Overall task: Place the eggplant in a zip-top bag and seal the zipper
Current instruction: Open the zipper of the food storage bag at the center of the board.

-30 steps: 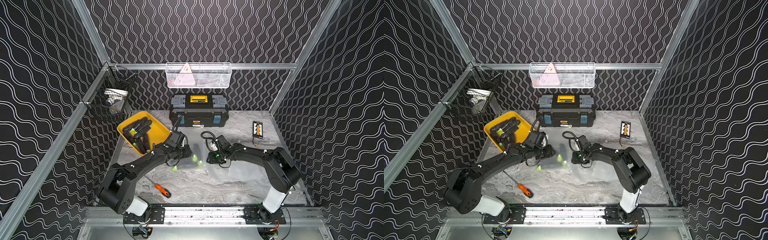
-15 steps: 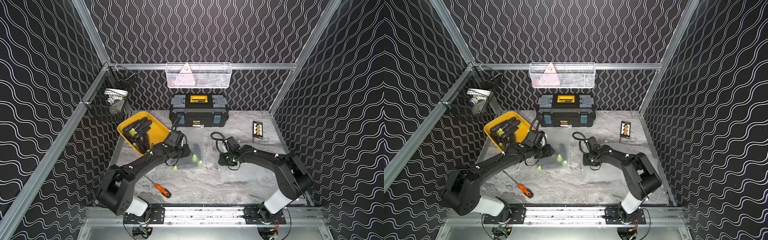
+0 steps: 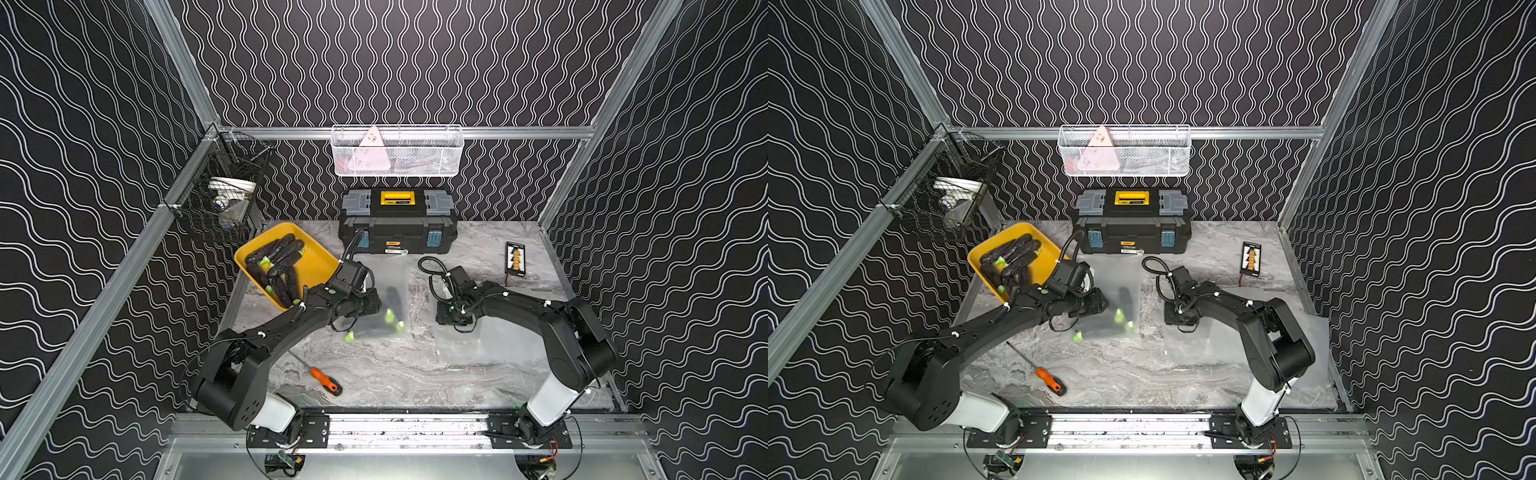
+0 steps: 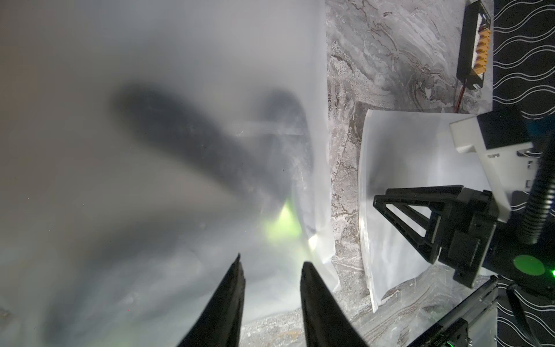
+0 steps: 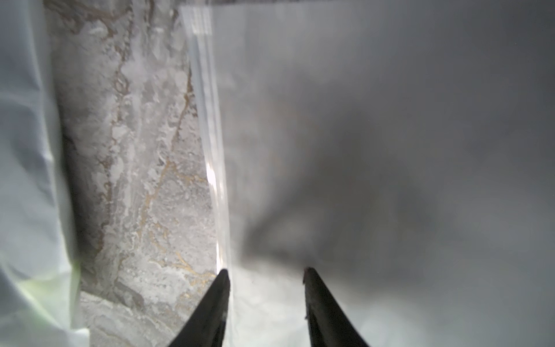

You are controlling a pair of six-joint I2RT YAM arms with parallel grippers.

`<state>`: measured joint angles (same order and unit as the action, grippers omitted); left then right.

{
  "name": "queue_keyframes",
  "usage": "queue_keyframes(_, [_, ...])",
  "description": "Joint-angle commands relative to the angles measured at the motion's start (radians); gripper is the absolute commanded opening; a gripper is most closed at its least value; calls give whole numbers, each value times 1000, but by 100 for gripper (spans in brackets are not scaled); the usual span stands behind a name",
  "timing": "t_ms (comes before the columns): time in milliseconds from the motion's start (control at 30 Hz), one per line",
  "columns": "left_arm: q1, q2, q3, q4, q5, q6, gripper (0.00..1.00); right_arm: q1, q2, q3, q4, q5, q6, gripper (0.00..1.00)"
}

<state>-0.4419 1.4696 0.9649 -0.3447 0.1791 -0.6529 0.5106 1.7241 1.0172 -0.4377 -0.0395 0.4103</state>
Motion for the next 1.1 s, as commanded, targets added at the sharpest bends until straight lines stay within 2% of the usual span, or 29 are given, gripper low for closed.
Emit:
queue_keyframes(0, [-1, 1, 15, 1, -7, 13, 37, 2, 15, 31, -19, 53, -8, 46])
queue_keyframes(167, [-1, 9, 18, 1, -7, 18, 37, 5, 66, 54, -21, 57, -37, 47])
queue_keyframes(233, [0, 11, 21, -2, -12, 20, 37, 8, 82, 48, -13, 52, -40, 44])
queue_keyframes(367, [-1, 20, 26, -1, -11, 22, 37, 16, 93, 27, -1, 52, -39, 33])
queue_keyframes(567, [-2, 29, 23, 6, -12, 22, 37, 17, 90, -6, 15, 47, -45, 10])
queue_keyframes(700, [-19, 32, 30, -6, -36, 30, 37, 17, 74, -11, 33, 19, -51, 3])
queue_keyframes(867, [-71, 58, 50, 1, -30, 30, 37, 17, -15, -30, 104, -123, -52, 0])
queue_keyframes(1067, [-121, 118, 50, 136, 162, -35, 35, 1, -159, -70, 198, -306, -43, 0])
